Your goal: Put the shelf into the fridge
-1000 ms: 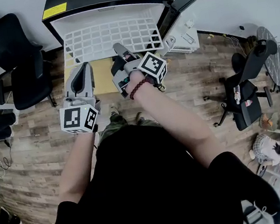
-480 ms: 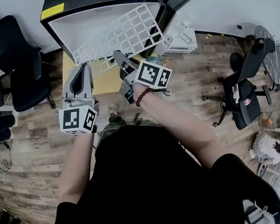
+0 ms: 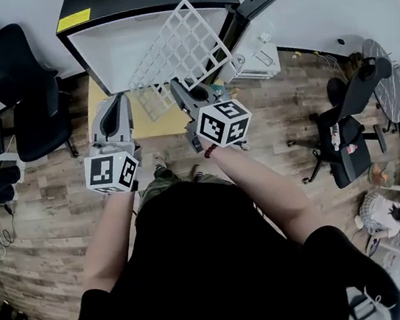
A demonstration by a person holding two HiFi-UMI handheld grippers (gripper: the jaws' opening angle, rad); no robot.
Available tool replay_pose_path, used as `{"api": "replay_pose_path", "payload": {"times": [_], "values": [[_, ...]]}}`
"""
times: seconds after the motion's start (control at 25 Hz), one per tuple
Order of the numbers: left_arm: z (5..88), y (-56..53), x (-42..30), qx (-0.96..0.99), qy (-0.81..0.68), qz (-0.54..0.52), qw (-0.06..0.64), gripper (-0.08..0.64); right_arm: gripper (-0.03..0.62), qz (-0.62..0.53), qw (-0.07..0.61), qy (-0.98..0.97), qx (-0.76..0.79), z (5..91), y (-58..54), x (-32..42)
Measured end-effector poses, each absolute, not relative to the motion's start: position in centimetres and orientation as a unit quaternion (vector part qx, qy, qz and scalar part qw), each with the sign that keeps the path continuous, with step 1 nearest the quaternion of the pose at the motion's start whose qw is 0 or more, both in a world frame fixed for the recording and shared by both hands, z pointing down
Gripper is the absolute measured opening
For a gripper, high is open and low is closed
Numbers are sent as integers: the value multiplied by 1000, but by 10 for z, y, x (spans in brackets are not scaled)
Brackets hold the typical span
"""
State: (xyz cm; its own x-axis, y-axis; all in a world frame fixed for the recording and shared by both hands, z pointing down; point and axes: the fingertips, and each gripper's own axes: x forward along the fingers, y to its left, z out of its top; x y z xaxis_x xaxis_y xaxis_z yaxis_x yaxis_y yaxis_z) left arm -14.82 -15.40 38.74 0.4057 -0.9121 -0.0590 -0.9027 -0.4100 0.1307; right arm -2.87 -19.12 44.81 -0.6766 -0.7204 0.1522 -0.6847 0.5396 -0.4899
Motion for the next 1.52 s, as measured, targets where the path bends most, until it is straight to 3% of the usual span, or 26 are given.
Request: {"api": "replay_pose_path", "payload": {"times": [0.52, 1.12, 1.52], "values": [[396, -170, -143, 832, -551, -53, 45, 18, 40, -60, -33, 911, -407, 413, -178, -10], [408, -183, -128, 835, -548, -28, 42, 18, 40, 39, -40, 903, -426, 389, -184, 6], [418, -188, -122, 838, -543, -17, 46, 18, 40, 39, -45, 893, -447, 386, -194, 17]]}}
